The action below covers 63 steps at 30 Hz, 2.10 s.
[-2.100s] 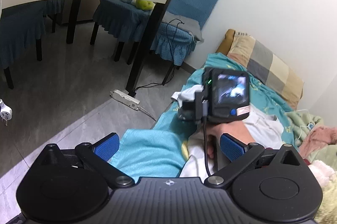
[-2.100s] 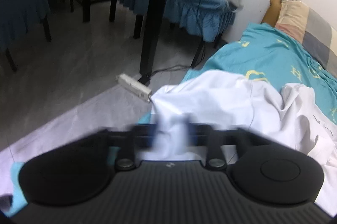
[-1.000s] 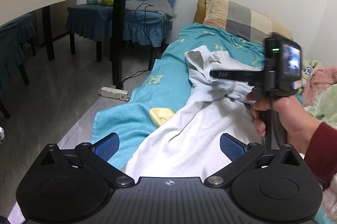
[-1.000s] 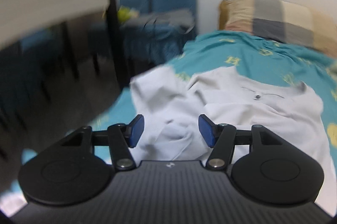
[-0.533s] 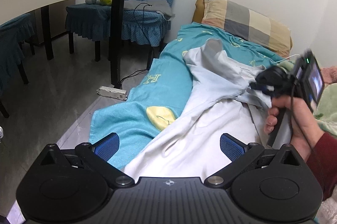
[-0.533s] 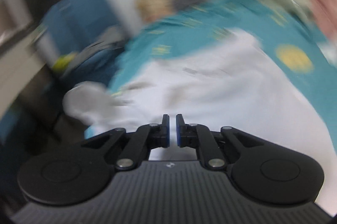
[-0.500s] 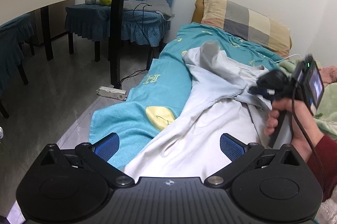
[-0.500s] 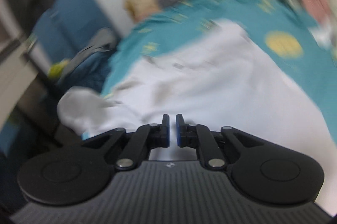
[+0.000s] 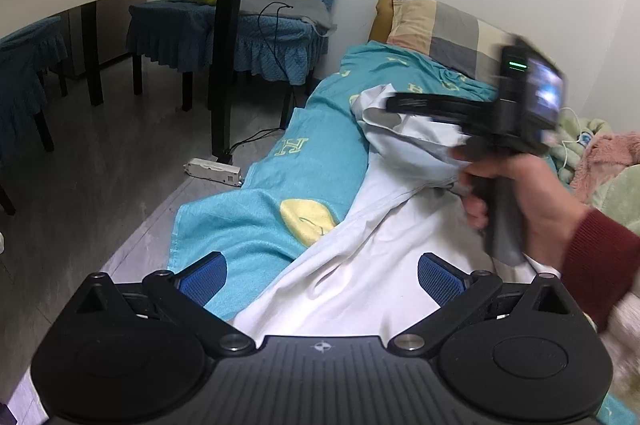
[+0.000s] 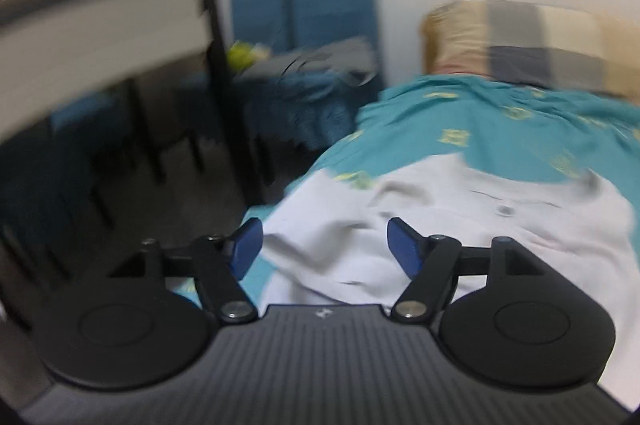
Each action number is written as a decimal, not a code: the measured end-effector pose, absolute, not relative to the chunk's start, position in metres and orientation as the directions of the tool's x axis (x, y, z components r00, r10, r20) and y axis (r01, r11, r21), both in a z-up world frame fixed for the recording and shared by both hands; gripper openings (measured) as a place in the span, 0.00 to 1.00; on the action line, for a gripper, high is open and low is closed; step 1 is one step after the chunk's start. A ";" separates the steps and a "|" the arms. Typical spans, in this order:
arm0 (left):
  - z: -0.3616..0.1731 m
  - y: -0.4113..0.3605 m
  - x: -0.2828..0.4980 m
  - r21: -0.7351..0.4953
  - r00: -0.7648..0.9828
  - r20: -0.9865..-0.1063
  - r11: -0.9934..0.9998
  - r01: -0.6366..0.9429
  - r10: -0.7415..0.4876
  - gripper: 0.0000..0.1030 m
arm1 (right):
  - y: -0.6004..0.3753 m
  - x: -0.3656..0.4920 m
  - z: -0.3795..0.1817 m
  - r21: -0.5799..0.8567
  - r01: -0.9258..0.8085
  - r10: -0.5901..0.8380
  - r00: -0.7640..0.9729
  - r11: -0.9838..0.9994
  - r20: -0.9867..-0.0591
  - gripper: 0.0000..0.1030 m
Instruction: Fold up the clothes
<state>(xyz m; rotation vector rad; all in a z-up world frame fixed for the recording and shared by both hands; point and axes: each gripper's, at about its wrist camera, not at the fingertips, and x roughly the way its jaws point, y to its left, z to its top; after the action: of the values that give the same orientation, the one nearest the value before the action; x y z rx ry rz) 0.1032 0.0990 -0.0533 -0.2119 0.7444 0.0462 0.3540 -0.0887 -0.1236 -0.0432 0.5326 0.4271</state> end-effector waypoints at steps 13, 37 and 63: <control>-0.059 0.090 0.102 -0.159 0.722 -0.691 0.982 -0.105 -0.035 1.00 | -0.113 0.413 -0.116 0.048 -0.029 0.050 0.850 0.998 -0.524 0.08; -0.062 0.084 0.102 -0.114 0.722 -0.692 0.986 -0.120 0.008 1.00 | -0.132 0.345 -0.146 0.215 -0.164 0.264 0.748 0.963 -0.609 0.12; -0.067 0.073 0.103 -0.090 0.709 -0.706 0.993 -0.074 -0.011 1.00 | -0.220 0.320 -0.139 0.516 0.000 0.253 0.871 0.857 -0.420 0.70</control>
<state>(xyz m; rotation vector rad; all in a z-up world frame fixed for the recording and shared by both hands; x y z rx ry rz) 0.1028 0.0725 -0.0671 -0.1148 0.7830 0.0347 0.3204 -0.2198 -0.1393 0.5295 0.5000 0.1390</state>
